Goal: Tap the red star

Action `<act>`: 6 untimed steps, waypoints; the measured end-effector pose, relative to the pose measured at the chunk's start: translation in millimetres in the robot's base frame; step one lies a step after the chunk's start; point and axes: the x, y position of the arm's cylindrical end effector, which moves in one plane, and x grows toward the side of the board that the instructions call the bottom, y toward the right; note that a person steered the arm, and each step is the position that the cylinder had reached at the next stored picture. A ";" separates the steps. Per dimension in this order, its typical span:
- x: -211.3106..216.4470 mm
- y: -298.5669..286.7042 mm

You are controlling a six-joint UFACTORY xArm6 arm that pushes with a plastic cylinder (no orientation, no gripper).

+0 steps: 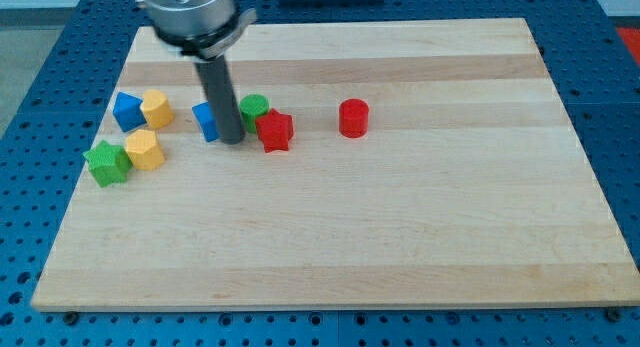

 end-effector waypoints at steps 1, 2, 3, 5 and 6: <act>-0.5 72.3; -0.5 137.3; -0.5 143.2; 46.2 98.5; 69.1 133.5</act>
